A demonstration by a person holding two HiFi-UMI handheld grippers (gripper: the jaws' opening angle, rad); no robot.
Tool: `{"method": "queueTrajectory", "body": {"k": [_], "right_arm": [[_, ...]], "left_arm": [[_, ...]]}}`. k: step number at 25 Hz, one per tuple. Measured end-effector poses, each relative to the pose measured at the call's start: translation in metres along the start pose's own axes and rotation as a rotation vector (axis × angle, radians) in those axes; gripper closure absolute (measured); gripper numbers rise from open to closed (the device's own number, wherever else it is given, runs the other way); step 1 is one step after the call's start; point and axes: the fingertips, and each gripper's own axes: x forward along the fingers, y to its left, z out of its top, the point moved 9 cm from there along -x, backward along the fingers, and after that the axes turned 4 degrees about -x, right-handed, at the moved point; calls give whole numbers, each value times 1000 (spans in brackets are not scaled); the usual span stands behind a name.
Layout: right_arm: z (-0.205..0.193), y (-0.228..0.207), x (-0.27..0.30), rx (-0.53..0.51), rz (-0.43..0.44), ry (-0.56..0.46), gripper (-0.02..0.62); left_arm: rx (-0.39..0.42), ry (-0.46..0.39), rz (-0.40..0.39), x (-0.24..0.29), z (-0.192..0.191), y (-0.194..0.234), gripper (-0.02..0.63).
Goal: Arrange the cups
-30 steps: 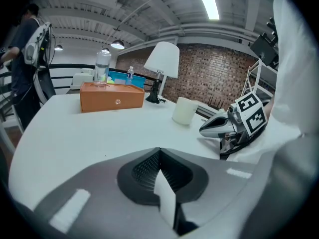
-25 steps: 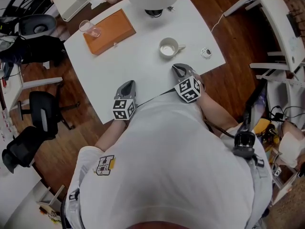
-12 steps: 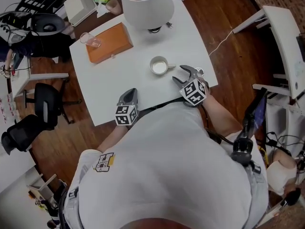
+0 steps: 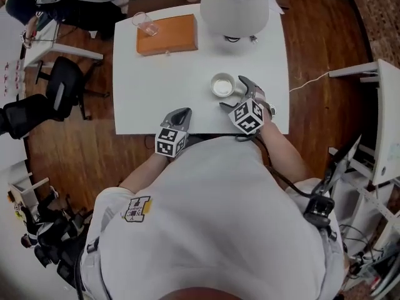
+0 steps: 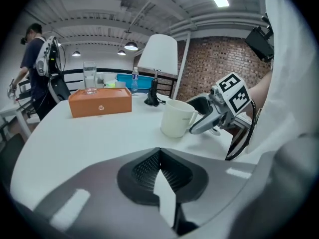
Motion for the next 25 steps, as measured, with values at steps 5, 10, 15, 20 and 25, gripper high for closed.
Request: {"method": "queueTrajectory", "body": {"k": [5, 10, 15, 20, 25], "right_arm": [[11, -4, 22, -79, 32, 20, 71], [15, 3, 28, 108, -36, 61, 164], [22, 8, 30, 385, -264, 117, 172], [26, 12, 32, 441, -326, 135, 173], [36, 17, 34, 416, -309, 128, 173]], "left_arm": [[-66, -3, 56, -24, -22, 7, 605], [-115, -15, 64, -42, -35, 22, 605], [-117, -26, 35, -51, -39, 42, 605], [-128, -49, 26, -61, -43, 68, 606], [-123, -71, 31, -63, -39, 95, 606]]}}
